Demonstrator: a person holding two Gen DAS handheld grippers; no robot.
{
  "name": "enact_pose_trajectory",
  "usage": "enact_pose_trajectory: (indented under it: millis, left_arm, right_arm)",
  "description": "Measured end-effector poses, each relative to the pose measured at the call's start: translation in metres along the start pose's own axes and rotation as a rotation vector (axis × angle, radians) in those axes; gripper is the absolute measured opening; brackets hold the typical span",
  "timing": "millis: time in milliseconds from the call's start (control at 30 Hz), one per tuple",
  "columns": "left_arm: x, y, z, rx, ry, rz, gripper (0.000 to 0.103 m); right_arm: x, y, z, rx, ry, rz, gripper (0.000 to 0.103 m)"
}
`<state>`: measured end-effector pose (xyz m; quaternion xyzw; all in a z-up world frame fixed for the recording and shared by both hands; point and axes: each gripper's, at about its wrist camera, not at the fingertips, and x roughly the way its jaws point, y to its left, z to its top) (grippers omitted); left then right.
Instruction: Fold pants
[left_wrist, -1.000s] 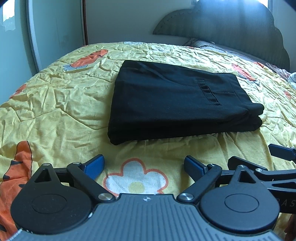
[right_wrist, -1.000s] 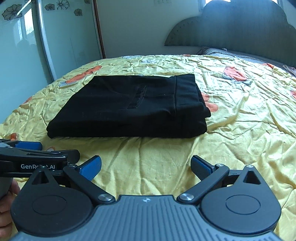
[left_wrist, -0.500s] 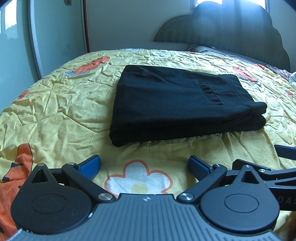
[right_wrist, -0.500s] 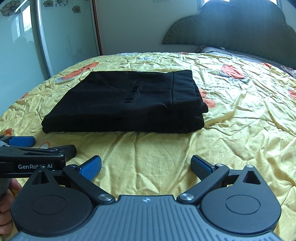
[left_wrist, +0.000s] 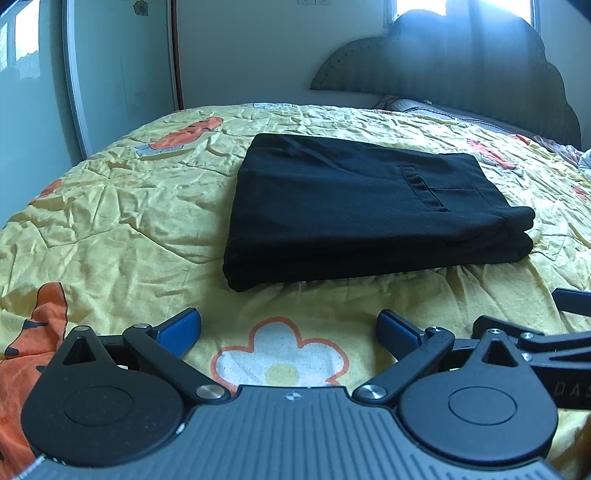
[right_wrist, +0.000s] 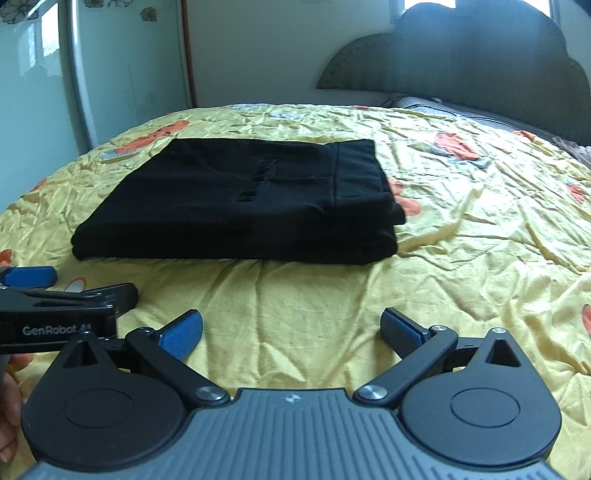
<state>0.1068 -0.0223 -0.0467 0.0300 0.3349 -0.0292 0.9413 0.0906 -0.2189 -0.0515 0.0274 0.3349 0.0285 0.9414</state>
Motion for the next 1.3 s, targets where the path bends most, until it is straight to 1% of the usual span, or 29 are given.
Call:
enact_pose_trajectory:
  millis: [200, 733, 900, 1000, 1167, 1300]
  left_arm:
    - [-0.001, 0.001, -0.001, -0.005, 0.0, 0.0, 0.103]
    - [0.0, 0.001, -0.001, -0.009, 0.001, 0.0, 0.103]
    - [0.0, 0.001, -0.001, -0.008, 0.002, -0.001, 0.103]
    - [0.0, 0.001, -0.001, -0.005, 0.002, -0.003, 0.103]
    - [0.0, 0.001, -0.001, -0.006, 0.002, -0.003, 0.103]
    - [0.0, 0.001, -0.001, -0.005, 0.002, -0.003, 0.103]
  right_arm:
    - [0.004, -0.007, 0.001, -0.007, 0.012, 0.0, 0.103]
    - [0.004, -0.006, 0.0, -0.007, 0.004, 0.006, 0.103]
    - [0.002, -0.011, -0.001, 0.022, -0.007, 0.018, 0.103]
    - [0.0, -0.017, -0.001, 0.051, -0.013, 0.007, 0.103]
    - [0.003, -0.009, 0.0, 0.004, 0.005, -0.022, 0.103]
    - [0.003, -0.01, 0.0, 0.009, 0.003, -0.018, 0.103]
